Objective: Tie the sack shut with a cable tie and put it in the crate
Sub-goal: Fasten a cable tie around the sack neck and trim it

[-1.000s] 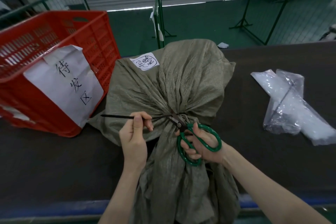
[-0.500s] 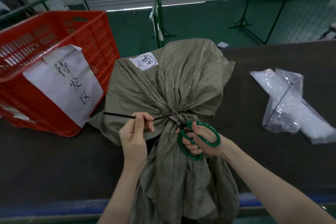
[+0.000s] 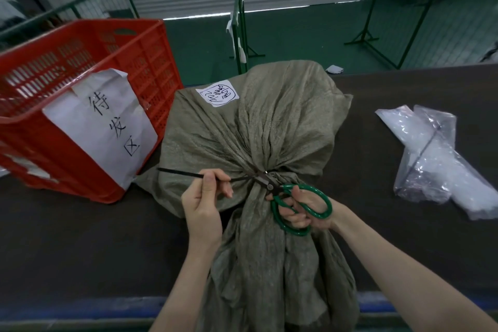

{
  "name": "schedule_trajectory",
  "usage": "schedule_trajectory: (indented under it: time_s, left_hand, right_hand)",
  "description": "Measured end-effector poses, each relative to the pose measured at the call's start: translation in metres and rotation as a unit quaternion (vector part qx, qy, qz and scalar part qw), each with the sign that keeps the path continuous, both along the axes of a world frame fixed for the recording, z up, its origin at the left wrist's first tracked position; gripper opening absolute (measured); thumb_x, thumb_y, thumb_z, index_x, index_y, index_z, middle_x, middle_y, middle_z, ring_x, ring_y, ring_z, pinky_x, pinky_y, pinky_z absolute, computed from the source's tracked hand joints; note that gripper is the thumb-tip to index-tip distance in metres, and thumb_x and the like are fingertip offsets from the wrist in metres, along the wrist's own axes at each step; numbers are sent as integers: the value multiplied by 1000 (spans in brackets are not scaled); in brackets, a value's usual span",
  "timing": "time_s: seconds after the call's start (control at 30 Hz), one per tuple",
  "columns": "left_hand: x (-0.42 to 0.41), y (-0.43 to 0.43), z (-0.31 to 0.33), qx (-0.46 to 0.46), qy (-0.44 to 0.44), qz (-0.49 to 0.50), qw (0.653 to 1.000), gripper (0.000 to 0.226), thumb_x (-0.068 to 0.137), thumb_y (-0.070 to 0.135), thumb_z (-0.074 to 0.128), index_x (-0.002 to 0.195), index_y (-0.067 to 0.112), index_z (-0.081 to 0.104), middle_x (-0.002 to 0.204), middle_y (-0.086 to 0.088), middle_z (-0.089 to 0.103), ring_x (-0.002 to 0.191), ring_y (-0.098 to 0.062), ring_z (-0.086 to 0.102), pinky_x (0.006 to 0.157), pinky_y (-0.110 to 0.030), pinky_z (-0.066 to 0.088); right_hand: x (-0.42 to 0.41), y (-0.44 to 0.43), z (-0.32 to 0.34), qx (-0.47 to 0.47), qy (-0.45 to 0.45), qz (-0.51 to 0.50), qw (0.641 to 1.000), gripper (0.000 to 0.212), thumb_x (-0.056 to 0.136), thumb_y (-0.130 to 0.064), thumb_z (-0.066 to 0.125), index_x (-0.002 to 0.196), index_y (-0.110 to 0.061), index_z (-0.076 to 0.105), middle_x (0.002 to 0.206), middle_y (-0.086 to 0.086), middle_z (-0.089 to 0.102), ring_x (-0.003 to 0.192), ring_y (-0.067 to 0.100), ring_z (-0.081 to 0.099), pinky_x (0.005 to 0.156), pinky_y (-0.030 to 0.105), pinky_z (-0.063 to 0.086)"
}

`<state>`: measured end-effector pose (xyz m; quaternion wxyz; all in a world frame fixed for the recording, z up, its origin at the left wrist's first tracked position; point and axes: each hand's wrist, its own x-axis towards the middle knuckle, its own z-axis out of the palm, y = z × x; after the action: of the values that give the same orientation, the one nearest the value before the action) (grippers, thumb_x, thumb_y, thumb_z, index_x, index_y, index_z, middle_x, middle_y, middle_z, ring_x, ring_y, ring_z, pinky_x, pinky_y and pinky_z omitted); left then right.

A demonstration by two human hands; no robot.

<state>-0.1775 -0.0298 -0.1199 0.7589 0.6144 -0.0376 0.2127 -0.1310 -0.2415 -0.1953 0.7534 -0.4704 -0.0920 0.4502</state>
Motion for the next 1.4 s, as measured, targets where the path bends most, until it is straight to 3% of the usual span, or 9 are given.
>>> schedule_trajectory:
  time_s: [0.2, 0.5, 0.83, 0.97, 1.07, 1.17, 1.27, 1.33, 1.4]
  left_hand:
    - [7, 6, 3, -61, 16, 26, 998, 32, 96, 18, 39, 73, 9, 57, 56, 4, 53, 53, -16, 48, 57, -29, 43]
    - [11, -2, 1, -46, 56, 40, 997, 39, 101, 13, 39, 65, 10, 55, 51, 7, 49, 46, -10, 43, 51, -24, 40]
    - [12, -36, -6, 11, 104, -14, 994, 39, 101, 20, 39, 67, 8, 53, 46, 0, 45, 46, -16, 41, 51, -30, 35]
    - [8, -51, -8, 27, 122, -43, 991, 38, 101, 20, 37, 69, 9, 53, 46, 1, 47, 45, -14, 42, 47, -24, 38]
    - [6, -60, -11, 36, 132, -66, 988, 37, 101, 20, 38, 69, 8, 53, 47, 1, 49, 44, -14, 44, 44, -24, 39]
    - [5, -66, -13, 44, 133, -81, 987, 36, 101, 18, 38, 70, 7, 54, 47, 1, 51, 43, -12, 46, 43, -24, 40]
    - [4, -70, -14, 46, 137, -94, 985, 36, 101, 18, 36, 73, 6, 54, 49, 2, 53, 44, -11, 49, 44, -24, 42]
    - [3, -70, -15, 52, 142, -103, 983, 37, 102, 19, 35, 74, 6, 55, 51, 2, 54, 47, -12, 50, 46, -24, 44]
    - [4, -71, -17, 57, 145, -109, 982, 37, 102, 18, 34, 73, 8, 55, 52, 1, 54, 48, -14, 50, 47, -25, 44]
  right_hand:
    - [-3, 0, 1, -1, -10, -27, 1000, 79, 60, -58, 80, 117, -8, 57, 62, -4, 48, 41, 1, 33, 33, 13, 25]
    - [-17, -14, 6, 141, -5, -8, 990, 52, 83, -40, 68, 123, -8, 58, 73, 0, 52, 48, 2, 43, 38, 16, 26]
    - [-25, -65, 13, 172, -58, -268, 946, 42, 74, -23, 79, 112, -11, 62, 70, 3, 53, 49, 10, 42, 40, 17, 33]
    - [-28, -90, 7, 63, -46, -394, 916, 50, 62, -23, 85, 105, -15, 61, 68, 4, 50, 45, 10, 38, 40, 18, 28]
    - [-30, -105, 0, -37, -28, -494, 868, 31, 77, -4, 67, 103, -18, 59, 71, 4, 47, 40, 7, 38, 37, 18, 26]
    - [-29, -118, -11, -185, -1, -566, 803, 35, 84, 8, 58, 111, -15, 58, 83, 10, 59, 48, 10, 54, 38, 19, 39]
    - [-30, -128, -28, -403, -45, -574, 712, 51, 80, 1, 66, 127, -18, 58, 110, 17, 67, 92, 31, 65, 76, 36, 56]
    - [-33, -129, -30, -502, -87, -545, 666, 61, 77, -1, 70, 134, -13, 54, 120, 18, 64, 113, 33, 58, 100, 39, 45]
    - [-32, -129, -32, -549, -122, -505, 655, 68, 75, 2, 70, 138, -5, 47, 127, 23, 60, 121, 35, 53, 106, 38, 38]
